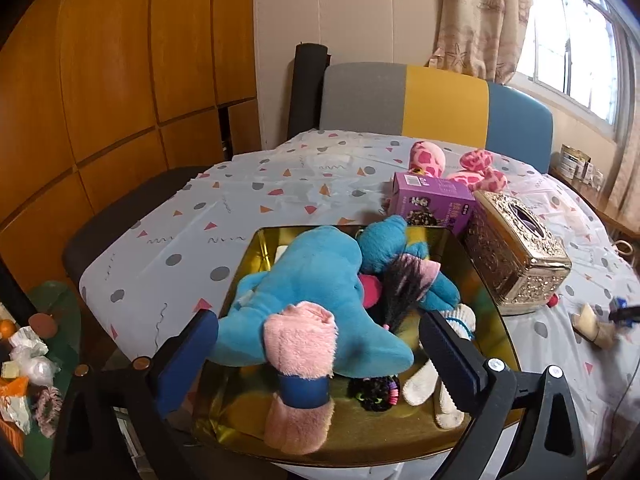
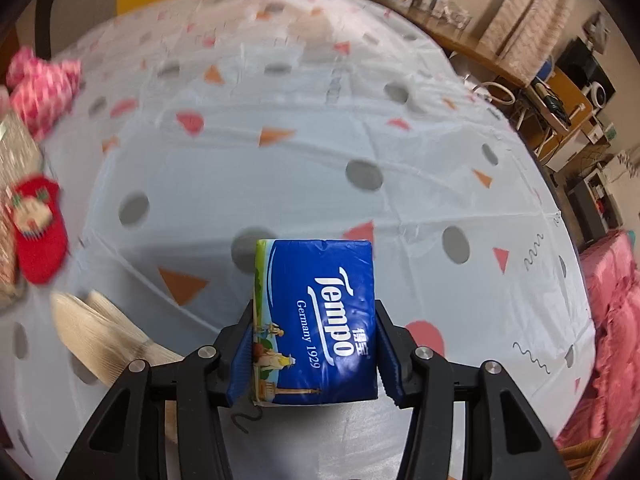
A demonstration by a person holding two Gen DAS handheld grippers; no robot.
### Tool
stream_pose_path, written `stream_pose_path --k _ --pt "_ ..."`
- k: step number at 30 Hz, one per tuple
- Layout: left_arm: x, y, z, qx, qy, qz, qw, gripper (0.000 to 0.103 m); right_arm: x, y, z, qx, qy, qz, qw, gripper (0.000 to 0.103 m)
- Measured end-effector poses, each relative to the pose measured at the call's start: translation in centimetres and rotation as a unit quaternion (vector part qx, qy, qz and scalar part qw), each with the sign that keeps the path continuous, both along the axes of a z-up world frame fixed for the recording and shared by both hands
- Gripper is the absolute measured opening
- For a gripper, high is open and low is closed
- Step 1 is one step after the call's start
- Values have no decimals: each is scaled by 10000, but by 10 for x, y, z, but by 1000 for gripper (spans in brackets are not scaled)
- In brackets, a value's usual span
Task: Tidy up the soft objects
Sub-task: 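Carry the pink towel roll into the gold tray with the left tool, open, then lower the Tempo tissue pack into the gold tray with the right tool, open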
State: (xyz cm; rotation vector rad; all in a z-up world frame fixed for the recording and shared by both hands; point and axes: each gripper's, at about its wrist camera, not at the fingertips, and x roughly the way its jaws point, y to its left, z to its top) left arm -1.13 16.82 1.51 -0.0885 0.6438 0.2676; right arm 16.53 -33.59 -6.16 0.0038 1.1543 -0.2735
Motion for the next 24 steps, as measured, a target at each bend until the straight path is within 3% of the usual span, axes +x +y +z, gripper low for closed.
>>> stream_pose_path --k 4,12,17,24 --pt "2 -2 -4 -59 89 -31 9999 103 -12 -1 26 145 -632 23 9979 52" --pt "3 -1 -11 -67 199 -43 9998 103 -23 27 80 125 -1449 339 9888 52" --pt "2 0 -12 -94 207 -17 9997 103 -39 67 119 344 -1861 863 9781 52" --pt "-1 4 -10 -126 169 -14 9998 103 -62 147 149 829 -2096 1830 9569 52"
